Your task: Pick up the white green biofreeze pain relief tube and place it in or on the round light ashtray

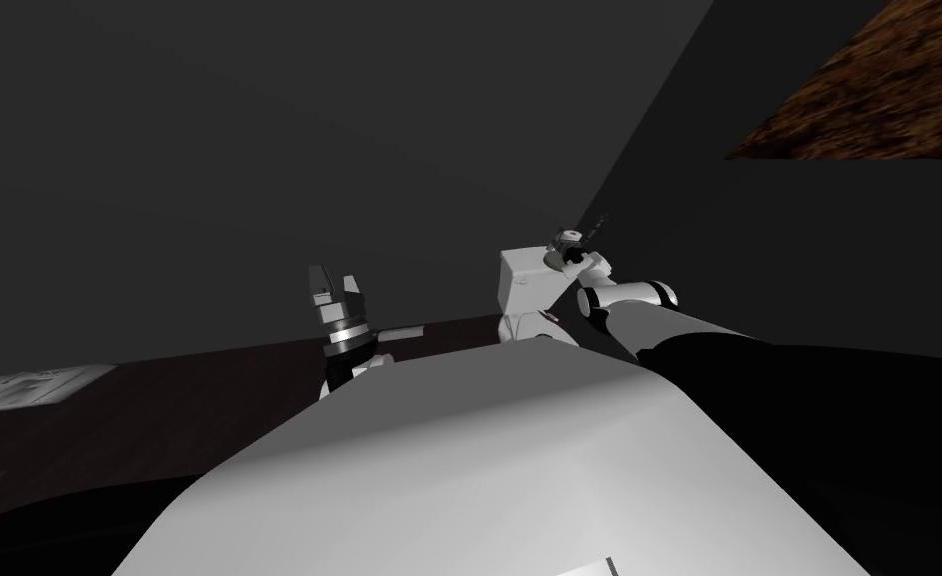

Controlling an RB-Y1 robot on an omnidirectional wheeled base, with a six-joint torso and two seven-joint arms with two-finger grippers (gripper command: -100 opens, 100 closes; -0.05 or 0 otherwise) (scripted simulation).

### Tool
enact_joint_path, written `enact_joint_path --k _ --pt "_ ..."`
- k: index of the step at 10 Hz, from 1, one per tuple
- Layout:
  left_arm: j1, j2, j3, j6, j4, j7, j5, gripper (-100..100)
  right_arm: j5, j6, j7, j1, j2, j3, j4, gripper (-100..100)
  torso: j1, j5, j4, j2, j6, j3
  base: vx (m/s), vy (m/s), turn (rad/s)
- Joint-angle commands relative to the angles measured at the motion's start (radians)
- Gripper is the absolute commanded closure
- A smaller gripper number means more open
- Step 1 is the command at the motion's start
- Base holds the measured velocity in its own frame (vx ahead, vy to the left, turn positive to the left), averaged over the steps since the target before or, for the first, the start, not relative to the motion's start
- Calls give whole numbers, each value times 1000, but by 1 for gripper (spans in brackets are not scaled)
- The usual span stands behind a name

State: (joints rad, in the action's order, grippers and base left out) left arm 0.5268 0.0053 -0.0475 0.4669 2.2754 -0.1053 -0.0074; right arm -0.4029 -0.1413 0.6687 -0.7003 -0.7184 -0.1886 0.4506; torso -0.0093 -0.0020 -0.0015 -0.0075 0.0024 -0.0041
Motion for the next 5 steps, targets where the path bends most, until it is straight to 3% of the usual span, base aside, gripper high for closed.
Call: enact_joint_path --k 1,2,3,4,5 --pt "0 0 0 0 0 0 0 0 -14 31 6 -18 -2 37 -18 -100 0 0 0 0 0 0 41 -101 154" --pt "0 0 0 0 0 0 0 0 -22 46 10 -28 -4 57 -27 -100 -2 0 0 -1 0 -1 79 -142 176" --pt "0 0 0 0 0 0 0 0 -16 37 5 -17 -2 44 -15 -100 -4 -1 -1 -3 0 -2 40 -70 45" --pt "0 0 0 0 0 0 0 0 -17 41 7 -19 -2 46 -16 0 -1 -1 -1 -2 1 -1 6 -12 -5" --pt "0 0 0 0 0 0 0 0 -5 49 -14 12 -21 56 16 -100 2 0 0 0 0 0 19 7 56"
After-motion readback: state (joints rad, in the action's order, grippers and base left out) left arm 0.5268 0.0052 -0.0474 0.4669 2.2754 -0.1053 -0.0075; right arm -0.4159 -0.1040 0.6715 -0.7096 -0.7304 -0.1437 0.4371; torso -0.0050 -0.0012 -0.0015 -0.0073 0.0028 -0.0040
